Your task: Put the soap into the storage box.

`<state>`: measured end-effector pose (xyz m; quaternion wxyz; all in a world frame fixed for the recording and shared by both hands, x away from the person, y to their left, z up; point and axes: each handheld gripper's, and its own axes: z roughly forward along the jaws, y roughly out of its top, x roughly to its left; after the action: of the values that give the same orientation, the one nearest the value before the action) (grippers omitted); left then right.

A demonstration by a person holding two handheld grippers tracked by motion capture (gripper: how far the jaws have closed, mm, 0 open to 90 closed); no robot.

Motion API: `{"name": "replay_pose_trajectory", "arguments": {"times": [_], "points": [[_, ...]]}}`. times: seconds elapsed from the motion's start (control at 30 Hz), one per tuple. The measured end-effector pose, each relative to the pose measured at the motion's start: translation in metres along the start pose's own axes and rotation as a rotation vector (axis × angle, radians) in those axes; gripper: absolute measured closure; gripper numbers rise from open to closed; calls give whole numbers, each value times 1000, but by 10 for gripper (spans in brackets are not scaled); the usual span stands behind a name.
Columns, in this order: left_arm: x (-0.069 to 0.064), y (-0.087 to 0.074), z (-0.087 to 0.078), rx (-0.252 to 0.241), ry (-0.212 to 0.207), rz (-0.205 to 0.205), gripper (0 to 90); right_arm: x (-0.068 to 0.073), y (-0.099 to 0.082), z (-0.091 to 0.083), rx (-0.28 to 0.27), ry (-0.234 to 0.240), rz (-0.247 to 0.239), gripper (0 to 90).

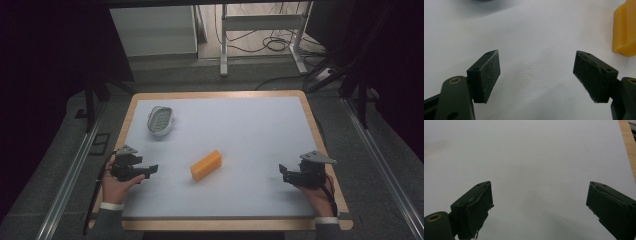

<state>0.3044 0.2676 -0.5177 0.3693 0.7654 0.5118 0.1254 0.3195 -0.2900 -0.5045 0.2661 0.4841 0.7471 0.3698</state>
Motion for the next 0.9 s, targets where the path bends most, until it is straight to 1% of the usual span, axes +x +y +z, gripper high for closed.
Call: {"name": "replay_pose_trajectory", "arguments": {"times": [0.37,0.4,0.43,0.47,0.5,0.53,0.57,0.6,0.63,0.8,0.83,0.9], "points": [[0,2,-4,0,7,4,225,-3,1,-3,-6,-2,7,72],[0,6,-7,-12,-2,-1,226,-3,1,-5,-7,-4,9,73],[0,6,-7,-12,-2,-1,226,-3,1,-6,-10,-7,9,74],[-2,12,-11,-20,-2,4,226,-4,0,-7,-12,-7,12,75],[-2,12,-11,-20,-2,4,228,-4,0,-7,-12,-7,12,75],[-4,18,-14,-18,-2,9,227,-4,-1,-7,-12,-5,5,75],[-4,18,-14,-18,-2,9,227,-4,-1,-7,-12,-5,5,75],[-7,25,-17,-10,-1,20,227,-3,-2,-7,-8,-1,2,76],[-7,25,-17,-10,-1,20,227,-3,-2,-7,-8,-1,2,76],[-15,39,-25,13,-8,58,225,-3,0,-11,-17,-1,-1,75],[-15,39,-25,13,-8,58,226,-3,0,-11,-17,-1,-1,75],[-19,46,-28,16,-19,69,226,-4,0,-12,-22,-5,2,75]]}}
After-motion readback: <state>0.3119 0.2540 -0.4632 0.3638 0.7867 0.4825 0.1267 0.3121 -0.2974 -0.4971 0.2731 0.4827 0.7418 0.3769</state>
